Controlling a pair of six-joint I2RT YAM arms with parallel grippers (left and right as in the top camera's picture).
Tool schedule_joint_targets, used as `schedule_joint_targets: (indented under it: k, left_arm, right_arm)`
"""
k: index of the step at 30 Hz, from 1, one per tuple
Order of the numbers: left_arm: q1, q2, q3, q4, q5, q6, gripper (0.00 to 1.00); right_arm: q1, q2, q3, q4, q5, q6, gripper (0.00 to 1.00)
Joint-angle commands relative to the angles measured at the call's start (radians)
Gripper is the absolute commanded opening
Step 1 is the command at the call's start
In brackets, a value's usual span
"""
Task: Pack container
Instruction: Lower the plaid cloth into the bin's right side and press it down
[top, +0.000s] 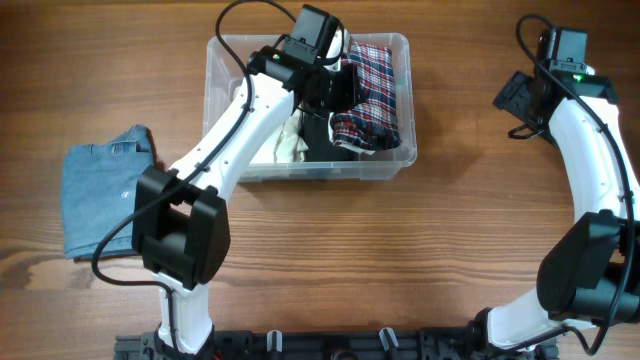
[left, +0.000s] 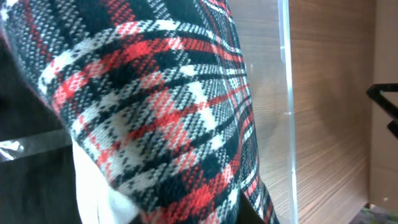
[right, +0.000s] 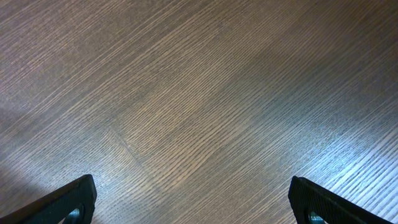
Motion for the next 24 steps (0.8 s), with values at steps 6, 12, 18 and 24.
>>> schedule_joint_targets:
  k: [6, 12, 18, 24]
  left_arm:
    - [-0.005, 0.003, 0.007, -0.029, -0.042, 0.004, 1.0]
    - [0.003, 0.003, 0.007, -0.034, -0.237, 0.046, 1.0]
    - [0.007, 0.002, 0.008, -0.057, -0.301, 0.17, 1.0]
    - [0.007, -0.084, 0.039, -0.054, -0.385, 0.182, 1.0]
  right_arm:
    - [-0.002, 0.012, 0.0, 0.004, -0.002, 0.013, 1.0]
    - [-0.002, 0.012, 0.0, 0.004, -0.002, 0.013, 1.0]
    - [-0.002, 0.012, 0.0, 0.004, -0.002, 0.013, 1.0]
    - [-0.002, 0.012, 0.0, 0.004, -0.002, 0.013, 1.0]
